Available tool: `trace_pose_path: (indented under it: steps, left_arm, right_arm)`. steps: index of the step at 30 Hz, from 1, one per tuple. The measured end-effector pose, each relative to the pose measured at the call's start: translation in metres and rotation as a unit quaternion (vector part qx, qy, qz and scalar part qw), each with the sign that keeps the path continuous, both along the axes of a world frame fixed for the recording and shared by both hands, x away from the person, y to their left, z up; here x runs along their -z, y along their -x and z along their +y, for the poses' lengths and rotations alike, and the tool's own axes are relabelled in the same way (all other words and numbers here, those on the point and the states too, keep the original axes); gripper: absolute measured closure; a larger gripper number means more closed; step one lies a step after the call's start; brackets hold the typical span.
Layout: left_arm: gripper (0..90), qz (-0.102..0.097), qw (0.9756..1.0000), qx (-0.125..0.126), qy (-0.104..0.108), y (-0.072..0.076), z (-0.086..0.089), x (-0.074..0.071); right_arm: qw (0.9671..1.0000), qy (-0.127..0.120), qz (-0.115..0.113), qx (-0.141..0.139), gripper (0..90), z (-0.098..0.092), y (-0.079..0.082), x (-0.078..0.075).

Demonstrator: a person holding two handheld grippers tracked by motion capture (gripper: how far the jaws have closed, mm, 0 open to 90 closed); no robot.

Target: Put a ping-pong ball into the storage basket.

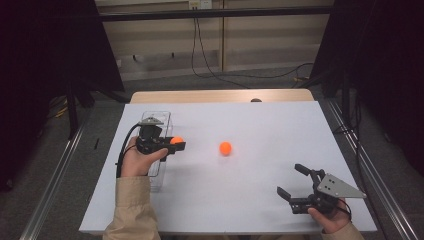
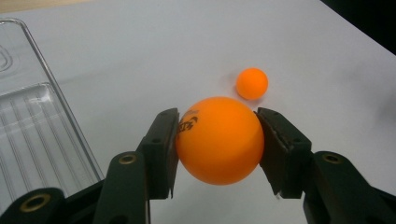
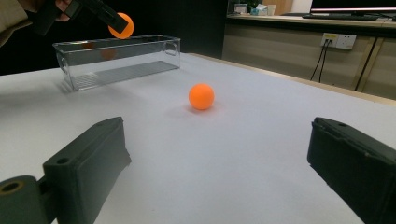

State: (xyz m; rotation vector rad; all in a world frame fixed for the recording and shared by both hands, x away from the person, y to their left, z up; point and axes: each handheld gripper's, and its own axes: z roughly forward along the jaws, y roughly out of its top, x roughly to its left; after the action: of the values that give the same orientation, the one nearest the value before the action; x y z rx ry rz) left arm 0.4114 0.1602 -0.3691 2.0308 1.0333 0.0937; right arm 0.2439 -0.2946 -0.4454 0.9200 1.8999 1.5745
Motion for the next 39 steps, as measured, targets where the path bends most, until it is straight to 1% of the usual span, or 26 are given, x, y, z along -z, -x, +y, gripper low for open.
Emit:
trace_pose_path:
  steps: [9, 13, 16, 24, 25, 28, 29, 30, 32, 34, 35, 36, 37, 39]
  left_arm:
    - [50.8, -0.002, 1.0, -0.005, 0.0, 0.001, 0.005, -0.001]
    - [50.8, 0.001, 1.0, -0.007, 0.0, 0.001, 0.007, -0.001]
    - [50.8, 0.001, 1.0, -0.006, -0.001, 0.0, 0.009, -0.001]
    - [50.8, -0.002, 0.9999, -0.015, 0.002, 0.001, 0.013, -0.002]
    - [50.8, -0.002, 0.9999, -0.014, 0.0, 0.001, 0.014, -0.002]
    - [50.8, -0.003, 0.9999, -0.015, 0.0, 0.001, 0.015, -0.003]
    - [50.8, -0.007, 0.9998, -0.016, -0.001, 0.001, 0.016, -0.003]
    - [50.8, -0.006, 0.9998, -0.019, 0.003, 0.001, 0.016, -0.004]
    - [50.8, -0.007, 0.9998, -0.019, -0.003, 0.002, 0.018, -0.004]
    - [50.8, -0.008, 0.9997, -0.024, 0.001, 0.002, 0.02, -0.005]
    - [50.8, -0.008, 0.9997, -0.023, 0.0, 0.002, 0.021, -0.006]
    - [50.8, -0.009, 0.9996, -0.026, 0.004, 0.003, 0.021, -0.006]
    - [50.8, -0.009, 0.9996, -0.027, 0.002, 0.003, 0.023, -0.006]
    - [50.8, -0.01, 0.9995, -0.03, 0.004, 0.003, 0.024, -0.006]
  right_arm:
    - [1.0, 0.001, -0.002, 0.0, 4.0, 0.0, 0.0, 0.0]
    - [1.0, 0.0, 0.0, 0.0, 4.0, 0.0, 0.0, 0.0]
    - [1.0, 0.0, -0.001, 0.0, 4.0, 0.0, 0.0, 0.0]
    - [1.0, 0.001, -0.001, 0.0, 4.1, 0.0, 0.0, 0.0]
    - [1.0, 0.0, -0.001, 0.001, 4.1, 0.0, 0.0, 0.0]
    - [1.0, -0.001, -0.002, 0.001, 4.1, 0.0, 0.0, 0.0]
    - [1.0, -0.001, -0.002, 0.001, 4.1, 0.0, 0.0, 0.0]
    - [1.0, -0.001, -0.001, 0.0, 4.1, 0.0, 0.0, 0.0]
    - [1.0, -0.001, -0.002, 0.001, 4.1, 0.0, 0.0, 0.0]
    - [1.0, -0.001, -0.002, 0.001, 4.1, 0.0, 0.0, 0.0]
    - [1.0, -0.001, -0.002, 0.0, 4.1, 0.0, 0.0, 0.0]
    - [1.0, 0.0, -0.003, 0.0, 4.1, 0.0, 0.0, 0.0]
    - [1.0, 0.0, -0.003, -0.001, 4.1, 0.0, 0.0, 0.0]
    - [1.0, 0.0, -0.003, -0.001, 4.1, 0.0, 0.0, -0.001]
